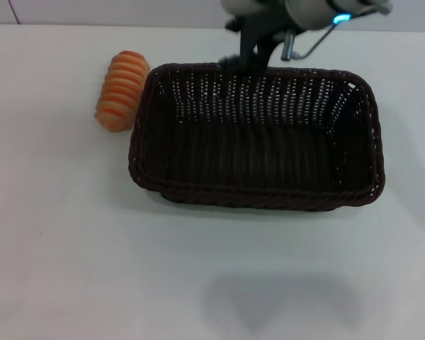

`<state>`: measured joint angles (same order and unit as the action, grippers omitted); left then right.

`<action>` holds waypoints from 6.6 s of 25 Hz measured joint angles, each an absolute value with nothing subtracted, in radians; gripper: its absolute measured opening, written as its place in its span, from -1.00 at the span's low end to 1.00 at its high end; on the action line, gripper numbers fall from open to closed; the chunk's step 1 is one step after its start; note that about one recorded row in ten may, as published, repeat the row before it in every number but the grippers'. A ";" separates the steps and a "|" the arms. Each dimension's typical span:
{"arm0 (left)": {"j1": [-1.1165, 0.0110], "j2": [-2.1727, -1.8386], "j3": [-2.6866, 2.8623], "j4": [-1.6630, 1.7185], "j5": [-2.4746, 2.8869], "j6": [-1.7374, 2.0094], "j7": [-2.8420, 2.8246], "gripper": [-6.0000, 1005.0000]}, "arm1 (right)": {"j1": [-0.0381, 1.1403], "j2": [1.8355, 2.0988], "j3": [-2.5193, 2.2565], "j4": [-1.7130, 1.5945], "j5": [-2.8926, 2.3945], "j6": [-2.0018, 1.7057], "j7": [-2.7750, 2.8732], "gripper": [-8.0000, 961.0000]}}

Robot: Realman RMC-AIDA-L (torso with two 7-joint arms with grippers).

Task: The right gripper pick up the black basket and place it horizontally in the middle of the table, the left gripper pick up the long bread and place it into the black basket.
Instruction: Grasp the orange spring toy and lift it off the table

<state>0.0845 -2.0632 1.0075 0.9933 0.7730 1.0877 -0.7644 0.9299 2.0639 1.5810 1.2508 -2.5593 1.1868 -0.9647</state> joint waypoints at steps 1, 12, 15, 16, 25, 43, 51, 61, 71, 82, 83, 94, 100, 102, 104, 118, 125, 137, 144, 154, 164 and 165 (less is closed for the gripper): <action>0.086 -2.063 1.009 0.996 0.773 1.087 -0.767 0.46 | 0.904 2.064 1.581 1.312 -2.566 1.187 -0.950 0.14; 0.087 -2.065 1.015 1.046 0.773 1.060 -0.818 0.46 | 0.447 2.077 1.646 1.855 -2.546 1.045 -0.791 0.14; 0.094 -2.065 1.026 1.064 0.773 1.053 -0.838 0.46 | 0.275 2.077 1.643 1.948 -2.474 0.937 -0.791 0.14; 0.098 -2.065 1.033 1.075 0.773 1.046 -0.845 0.45 | 0.227 2.077 1.643 1.967 -2.451 0.904 -0.794 0.14; 0.121 -2.063 1.083 1.145 0.773 0.977 -0.897 0.45 | -0.111 2.085 1.648 1.929 -2.153 0.515 -0.923 0.14; 0.216 -2.066 1.096 1.605 1.180 0.825 -1.531 0.44 | -0.157 2.085 1.574 1.632 -1.701 0.128 -1.449 0.13; 0.185 -2.062 1.103 1.814 1.522 0.834 -1.945 0.43 | -0.132 2.082 1.597 1.557 -1.624 0.127 -1.524 0.13; -0.121 -2.059 0.932 1.946 1.995 1.183 -2.525 0.43 | -0.125 2.080 1.610 1.534 -1.624 0.136 -1.539 0.13; -0.500 -2.056 0.840 1.948 2.429 1.451 -2.752 0.42 | -0.150 2.083 1.661 1.535 -1.622 0.246 -1.542 0.13; -0.765 -2.060 0.850 1.816 2.766 1.538 -2.836 0.41 | -0.172 2.084 1.732 1.468 -1.464 0.311 -1.748 0.13; -0.772 -2.060 0.852 1.807 2.784 1.536 -2.837 0.41 | -0.172 2.084 1.755 1.455 -1.405 0.350 -1.800 0.13; -0.833 -2.061 0.875 1.717 2.889 1.522 -2.852 0.41 | -0.117 2.084 2.076 1.160 -1.074 1.005 -2.373 0.13; -0.847 -2.061 0.879 1.675 2.889 1.520 -2.870 0.40 | -0.078 2.081 2.146 1.046 -1.067 1.058 -2.459 0.13; -0.859 -2.060 0.879 1.638 2.890 1.516 -2.875 0.40 | -0.074 2.080 2.154 1.038 -1.067 1.060 -2.461 0.13; -0.883 -2.058 0.881 1.587 2.891 1.506 -2.876 0.40 | -0.072 2.080 2.155 1.042 -1.067 1.061 -2.461 0.13; -1.013 -1.972 0.935 1.138 2.893 1.390 -2.876 0.39 | -0.072 2.078 2.145 1.049 -1.076 1.097 -2.465 0.13; -1.026 -1.945 0.959 0.934 2.893 1.260 -2.875 0.39 | -0.070 2.079 2.142 1.059 -1.090 1.101 -2.459 0.13; -1.038 -1.938 1.003 0.727 2.893 1.139 -2.876 0.38 | -0.034 2.079 2.115 1.063 -1.105 1.102 -2.458 0.13; -1.041 -1.941 1.012 0.661 2.893 1.097 -2.876 0.37 | 0.007 2.079 2.096 1.057 -1.115 1.101 -2.455 0.13; -1.034 -1.943 1.014 0.636 2.891 1.137 -2.870 0.37 | 0.036 2.082 2.089 1.068 -1.125 1.094 -2.450 0.13; -1.039 -1.976 1.017 0.634 2.890 1.158 -2.857 0.36 | 0.044 2.082 2.089 1.079 -1.127 1.092 -2.454 0.13; -1.043 -1.982 1.022 0.635 2.890 1.164 -2.855 0.36 | 0.044 2.082 2.089 1.079 -1.127 1.092 -2.454 0.13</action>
